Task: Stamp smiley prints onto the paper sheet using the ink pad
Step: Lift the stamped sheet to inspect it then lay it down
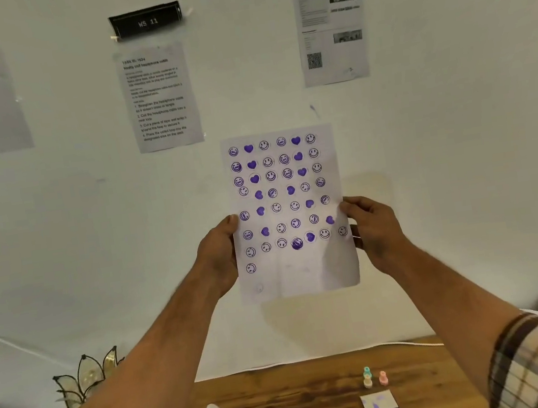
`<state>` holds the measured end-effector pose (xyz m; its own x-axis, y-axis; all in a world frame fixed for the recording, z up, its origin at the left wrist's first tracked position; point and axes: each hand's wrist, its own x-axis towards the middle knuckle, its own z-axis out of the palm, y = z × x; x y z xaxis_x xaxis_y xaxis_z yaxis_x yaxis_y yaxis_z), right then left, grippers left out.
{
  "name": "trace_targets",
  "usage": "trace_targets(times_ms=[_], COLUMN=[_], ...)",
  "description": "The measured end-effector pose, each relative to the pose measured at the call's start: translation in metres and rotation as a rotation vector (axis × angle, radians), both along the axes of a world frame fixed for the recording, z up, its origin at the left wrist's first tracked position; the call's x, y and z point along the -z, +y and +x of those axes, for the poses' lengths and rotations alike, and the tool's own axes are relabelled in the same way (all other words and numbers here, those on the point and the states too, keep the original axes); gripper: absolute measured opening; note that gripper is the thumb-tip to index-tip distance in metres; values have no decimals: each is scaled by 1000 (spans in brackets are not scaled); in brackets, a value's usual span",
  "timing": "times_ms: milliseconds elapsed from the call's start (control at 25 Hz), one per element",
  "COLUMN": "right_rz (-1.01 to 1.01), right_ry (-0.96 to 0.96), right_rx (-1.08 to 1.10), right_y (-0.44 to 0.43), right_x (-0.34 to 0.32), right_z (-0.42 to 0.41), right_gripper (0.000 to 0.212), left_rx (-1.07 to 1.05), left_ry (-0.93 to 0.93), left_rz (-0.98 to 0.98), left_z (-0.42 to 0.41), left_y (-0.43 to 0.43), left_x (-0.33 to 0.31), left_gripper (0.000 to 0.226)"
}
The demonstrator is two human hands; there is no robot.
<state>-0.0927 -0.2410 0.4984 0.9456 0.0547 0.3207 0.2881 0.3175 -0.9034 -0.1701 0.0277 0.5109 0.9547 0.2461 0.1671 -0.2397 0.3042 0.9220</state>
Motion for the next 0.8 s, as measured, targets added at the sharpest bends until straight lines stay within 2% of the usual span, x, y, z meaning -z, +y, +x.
trace_targets(times_ms=[240, 800], right_rz=[3, -15], right_ry=[-9, 32], right_rx=[-8, 6], right_y=[-2, 5], right_x=[-7, 16], right_z=[-4, 12], right_gripper=[15, 11], left_rx=[20, 5], left_ry=[-15, 17], left_rz=[11, -8], left_z=[-3, 11], left_y=[0, 5], left_x=[-8, 19], left_gripper=[36, 34])
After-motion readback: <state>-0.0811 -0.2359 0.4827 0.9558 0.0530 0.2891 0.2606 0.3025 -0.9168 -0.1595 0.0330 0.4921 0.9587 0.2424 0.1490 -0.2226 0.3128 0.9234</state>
